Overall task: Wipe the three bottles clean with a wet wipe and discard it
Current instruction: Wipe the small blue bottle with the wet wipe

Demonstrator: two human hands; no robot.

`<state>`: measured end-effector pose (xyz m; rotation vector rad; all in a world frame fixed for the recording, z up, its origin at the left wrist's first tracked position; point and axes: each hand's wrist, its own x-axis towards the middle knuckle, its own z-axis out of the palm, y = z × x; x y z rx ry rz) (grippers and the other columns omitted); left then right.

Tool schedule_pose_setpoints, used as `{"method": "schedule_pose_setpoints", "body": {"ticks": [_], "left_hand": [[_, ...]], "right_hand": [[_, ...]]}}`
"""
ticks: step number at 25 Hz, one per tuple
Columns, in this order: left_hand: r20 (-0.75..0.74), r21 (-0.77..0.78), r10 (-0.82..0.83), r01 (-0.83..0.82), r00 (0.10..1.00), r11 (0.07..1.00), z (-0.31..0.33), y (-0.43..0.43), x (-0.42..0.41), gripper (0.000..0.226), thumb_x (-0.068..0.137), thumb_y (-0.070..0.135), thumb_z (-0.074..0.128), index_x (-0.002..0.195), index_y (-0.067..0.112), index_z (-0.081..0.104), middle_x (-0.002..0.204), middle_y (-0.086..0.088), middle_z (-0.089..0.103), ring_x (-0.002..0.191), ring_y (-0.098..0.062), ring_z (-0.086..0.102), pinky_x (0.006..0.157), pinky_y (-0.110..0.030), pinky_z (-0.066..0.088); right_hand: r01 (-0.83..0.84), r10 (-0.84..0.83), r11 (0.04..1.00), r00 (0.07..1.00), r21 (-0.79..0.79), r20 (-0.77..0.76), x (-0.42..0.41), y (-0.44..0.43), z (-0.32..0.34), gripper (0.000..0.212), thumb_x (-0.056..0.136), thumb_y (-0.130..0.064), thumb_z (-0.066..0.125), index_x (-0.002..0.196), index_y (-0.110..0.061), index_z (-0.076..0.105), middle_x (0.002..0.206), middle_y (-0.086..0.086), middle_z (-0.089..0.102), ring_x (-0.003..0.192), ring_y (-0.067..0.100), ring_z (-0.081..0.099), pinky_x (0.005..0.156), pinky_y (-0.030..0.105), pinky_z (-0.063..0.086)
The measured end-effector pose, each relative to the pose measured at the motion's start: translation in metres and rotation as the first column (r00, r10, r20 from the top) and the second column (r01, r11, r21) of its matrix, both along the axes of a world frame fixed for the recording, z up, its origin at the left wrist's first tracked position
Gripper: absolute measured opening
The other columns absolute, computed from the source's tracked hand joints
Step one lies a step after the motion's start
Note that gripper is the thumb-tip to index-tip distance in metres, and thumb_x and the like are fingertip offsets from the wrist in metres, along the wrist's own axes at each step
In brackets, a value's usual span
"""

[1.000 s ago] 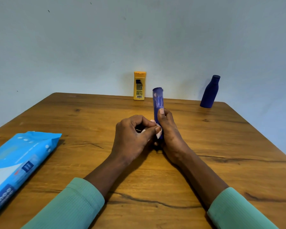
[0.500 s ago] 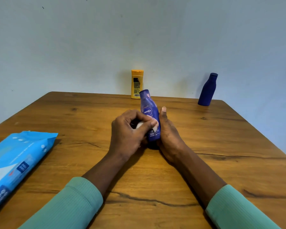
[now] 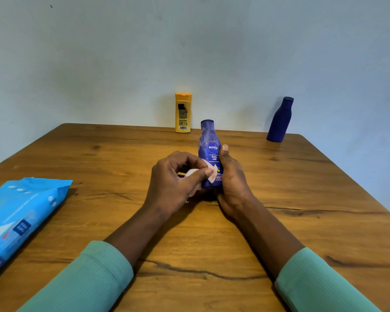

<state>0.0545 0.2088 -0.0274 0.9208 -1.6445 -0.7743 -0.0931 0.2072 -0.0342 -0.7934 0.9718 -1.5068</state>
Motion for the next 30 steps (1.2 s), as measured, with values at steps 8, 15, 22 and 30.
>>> {"method": "schedule_pose_setpoints", "body": {"ticks": [8, 15, 22, 30], "left_hand": [[-0.068, 0.224, -0.108, 0.121, 0.992, 0.967, -0.004, 0.004, 0.000, 0.030, 0.077, 0.032, 0.085, 0.090, 0.007, 0.076, 0.087, -0.007, 0.079, 0.090, -0.023, 0.077, 0.071, -0.035, 0.063], [-0.339, 0.250, 0.123, -0.036, 0.933, 0.968, 0.002, -0.005, 0.005, 0.021, 0.075, 0.023, 0.088, 0.084, 0.006, 0.077, 0.088, -0.010, 0.080, 0.084, -0.020, 0.077, 0.073, -0.035, 0.062], [-0.150, 0.296, -0.036, 0.080, 0.988, 0.952, 0.002, 0.003, 0.000, 0.020, 0.079, 0.019, 0.088, 0.078, 0.003, 0.075, 0.078, -0.013, 0.078, 0.070, -0.021, 0.072, 0.069, -0.036, 0.061], [-0.298, 0.247, 0.169, -0.095, 0.939, 0.964, 0.008, -0.001, 0.007, 0.027, 0.073, 0.028, 0.087, 0.082, 0.005, 0.077, 0.081, -0.008, 0.079, 0.077, -0.023, 0.077, 0.072, -0.039, 0.064]], "right_hand": [[0.155, -0.155, 0.986, 0.988, 0.061, -0.005, 0.002, 0.000, 0.003, 0.040, 0.107, -0.053, 0.041, 0.113, -0.020, 0.062, 0.100, 0.010, 0.075, 0.086, 0.020, 0.073, 0.084, 0.043, 0.060], [-0.023, -0.018, 0.993, 0.941, -0.116, -0.338, 0.014, 0.008, 0.001, 0.039, 0.109, -0.049, 0.038, 0.126, -0.023, 0.063, 0.113, 0.008, 0.076, 0.103, 0.024, 0.075, 0.089, 0.045, 0.063], [0.103, -0.113, 0.993, 0.957, -0.052, -0.266, 0.009, 0.010, 0.003, 0.046, 0.103, -0.058, 0.044, 0.123, -0.019, 0.055, 0.104, 0.010, 0.066, 0.089, 0.024, 0.068, 0.078, 0.042, 0.060], [-0.031, -0.029, 0.991, 0.902, -0.132, -0.431, 0.021, 0.014, 0.004, 0.032, 0.106, -0.050, 0.044, 0.126, -0.025, 0.052, 0.113, 0.002, 0.070, 0.101, 0.020, 0.073, 0.087, 0.049, 0.063]]}}
